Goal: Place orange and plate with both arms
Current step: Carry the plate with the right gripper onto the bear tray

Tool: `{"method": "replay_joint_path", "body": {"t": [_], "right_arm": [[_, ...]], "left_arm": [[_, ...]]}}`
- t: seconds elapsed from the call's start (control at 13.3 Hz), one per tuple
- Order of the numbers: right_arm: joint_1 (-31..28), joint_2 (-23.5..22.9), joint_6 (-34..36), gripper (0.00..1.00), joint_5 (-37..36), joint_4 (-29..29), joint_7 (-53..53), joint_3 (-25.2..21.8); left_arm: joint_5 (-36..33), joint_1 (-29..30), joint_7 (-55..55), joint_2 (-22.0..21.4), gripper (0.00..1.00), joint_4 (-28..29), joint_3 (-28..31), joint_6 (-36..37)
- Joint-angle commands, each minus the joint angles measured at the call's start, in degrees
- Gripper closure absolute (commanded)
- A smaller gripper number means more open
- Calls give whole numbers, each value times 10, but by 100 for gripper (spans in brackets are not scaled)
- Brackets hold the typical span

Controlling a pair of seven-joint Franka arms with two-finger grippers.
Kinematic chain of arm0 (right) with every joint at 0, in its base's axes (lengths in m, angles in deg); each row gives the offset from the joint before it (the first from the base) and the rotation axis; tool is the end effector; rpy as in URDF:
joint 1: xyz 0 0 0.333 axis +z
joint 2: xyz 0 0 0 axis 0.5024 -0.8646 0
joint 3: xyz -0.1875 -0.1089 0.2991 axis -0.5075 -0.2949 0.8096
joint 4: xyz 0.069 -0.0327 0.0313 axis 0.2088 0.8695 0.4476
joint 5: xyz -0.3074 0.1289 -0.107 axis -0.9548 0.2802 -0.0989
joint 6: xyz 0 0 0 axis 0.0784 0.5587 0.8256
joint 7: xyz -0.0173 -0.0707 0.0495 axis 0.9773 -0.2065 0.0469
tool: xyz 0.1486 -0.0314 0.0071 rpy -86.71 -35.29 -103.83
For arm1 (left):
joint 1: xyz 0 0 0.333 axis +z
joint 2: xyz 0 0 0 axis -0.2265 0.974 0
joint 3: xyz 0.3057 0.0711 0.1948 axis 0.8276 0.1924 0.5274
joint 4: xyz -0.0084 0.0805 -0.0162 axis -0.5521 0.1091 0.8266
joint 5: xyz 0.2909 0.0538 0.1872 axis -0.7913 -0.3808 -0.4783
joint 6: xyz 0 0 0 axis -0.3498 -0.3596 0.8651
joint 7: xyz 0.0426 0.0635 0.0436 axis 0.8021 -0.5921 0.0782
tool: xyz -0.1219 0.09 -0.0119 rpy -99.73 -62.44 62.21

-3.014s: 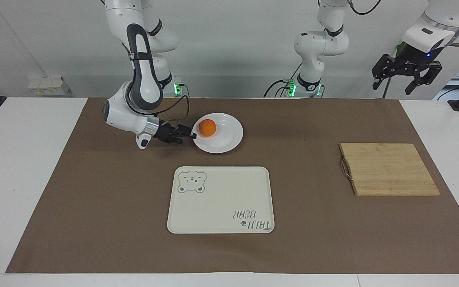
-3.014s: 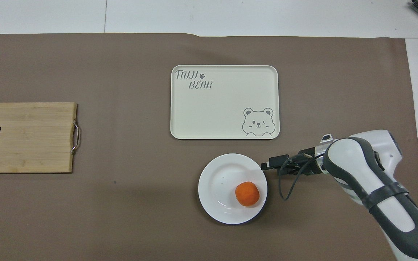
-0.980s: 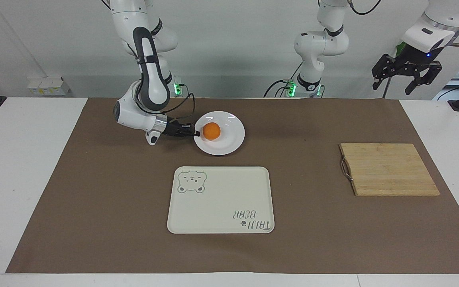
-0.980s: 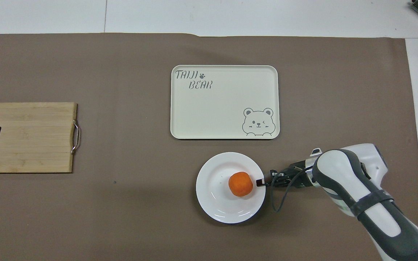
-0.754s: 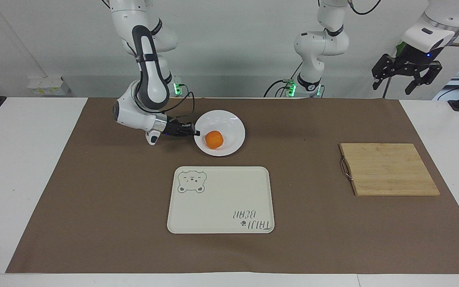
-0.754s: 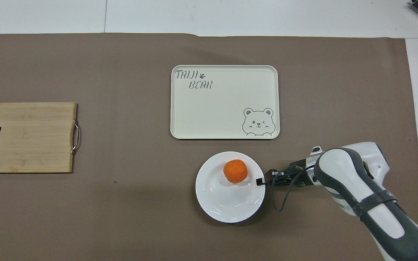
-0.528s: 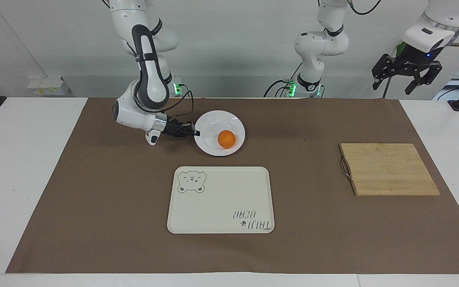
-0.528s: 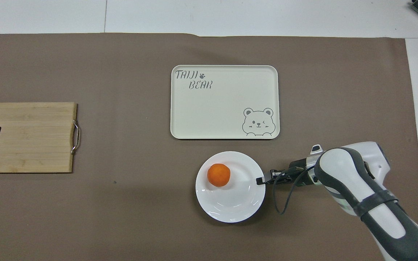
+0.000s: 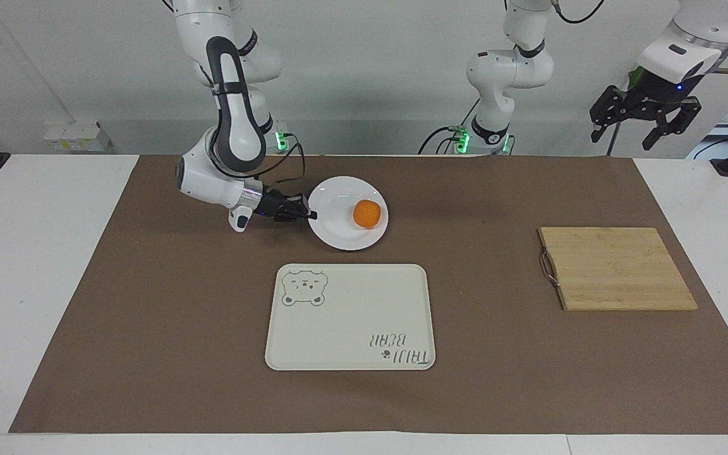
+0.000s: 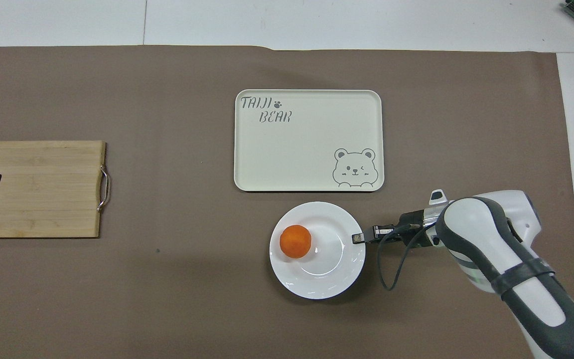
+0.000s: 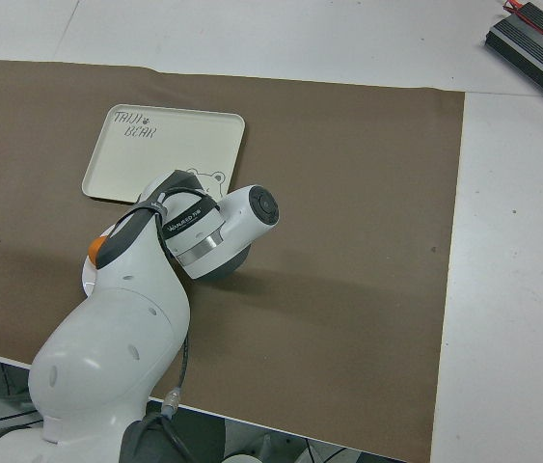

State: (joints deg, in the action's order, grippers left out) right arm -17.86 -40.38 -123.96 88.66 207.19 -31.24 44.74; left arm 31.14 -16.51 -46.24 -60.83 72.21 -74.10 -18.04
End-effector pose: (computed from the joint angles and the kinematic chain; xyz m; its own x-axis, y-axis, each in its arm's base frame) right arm 0.4373 0.1357 0.3396 0.9880 0.0506 -0.1461 -0.0746 -0.6716 -0.7372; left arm 0.4777 -0.0109 0.6900 0.9686 -0.2482 0.0164 -0.2486 -0.9683 0.0243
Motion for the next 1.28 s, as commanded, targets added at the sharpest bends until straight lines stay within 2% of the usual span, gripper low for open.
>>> {"method": "replay_joint_path", "body": {"t": [0.0, 0.38, 0.68, 0.98, 1.21], "right_arm": [[-8, 8, -4, 100, 22, -8, -11, 2], [-8, 27, 27, 100, 38, -22, 7, -2], [-40, 28, 70, 100, 42, -55, 4, -3], [-60, 17, 93, 100, 94, -77, 3, -3], [-64, -16, 93, 100, 165, -89, -32, -3]], "left_arm": [[0, 4, 5, 2, 0, -12, -2, 13], [0, 4, 5, 2, 0, -12, -2, 13], [0, 4, 5, 2, 0, -12, -2, 13], [0, 4, 5, 2, 0, -12, -2, 13], [0, 4, 5, 2, 0, -12, -2, 13]]}}
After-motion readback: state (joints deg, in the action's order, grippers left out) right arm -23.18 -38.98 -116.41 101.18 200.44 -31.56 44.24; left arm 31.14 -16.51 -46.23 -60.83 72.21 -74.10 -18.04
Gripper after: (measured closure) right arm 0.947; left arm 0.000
